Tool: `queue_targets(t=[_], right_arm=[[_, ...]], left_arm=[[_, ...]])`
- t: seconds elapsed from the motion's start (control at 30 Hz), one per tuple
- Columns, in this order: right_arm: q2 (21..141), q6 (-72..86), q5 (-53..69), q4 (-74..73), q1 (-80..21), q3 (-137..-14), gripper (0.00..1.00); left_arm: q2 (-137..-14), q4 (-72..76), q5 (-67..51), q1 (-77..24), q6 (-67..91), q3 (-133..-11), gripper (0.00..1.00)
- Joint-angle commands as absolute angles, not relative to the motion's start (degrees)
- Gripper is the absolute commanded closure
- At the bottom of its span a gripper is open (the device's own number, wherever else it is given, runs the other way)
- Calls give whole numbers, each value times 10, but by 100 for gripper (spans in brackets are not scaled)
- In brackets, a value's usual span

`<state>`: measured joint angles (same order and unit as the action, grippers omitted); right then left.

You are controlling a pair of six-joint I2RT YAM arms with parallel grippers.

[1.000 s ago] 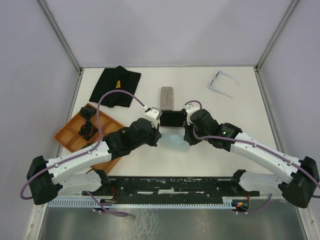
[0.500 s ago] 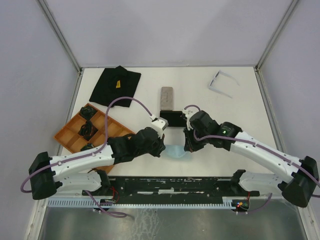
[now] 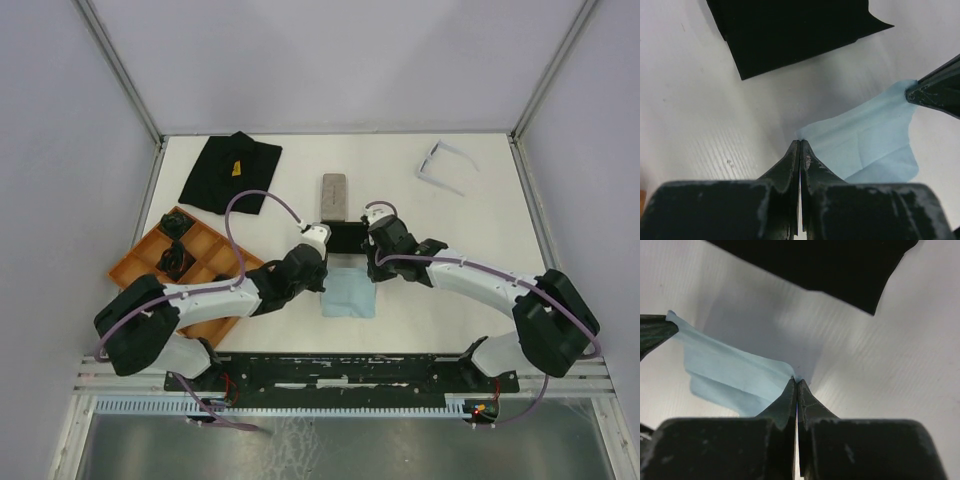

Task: Organize the sunglasses
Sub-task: Fold the glasses cleaning cloth at the center of the board.

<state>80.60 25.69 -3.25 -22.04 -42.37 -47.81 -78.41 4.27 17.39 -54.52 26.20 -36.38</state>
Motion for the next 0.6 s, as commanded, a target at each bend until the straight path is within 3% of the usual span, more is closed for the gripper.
queue_targets(t=[0.0,0.57], right_arm=[[823,224,-70,-91,-402,-459,100],[802,164,-56,146,-388,-321,100]], left_arm=[[-835,170,152,-522,194,-381,97],[-867,370,35,-493,115,-309,97]])
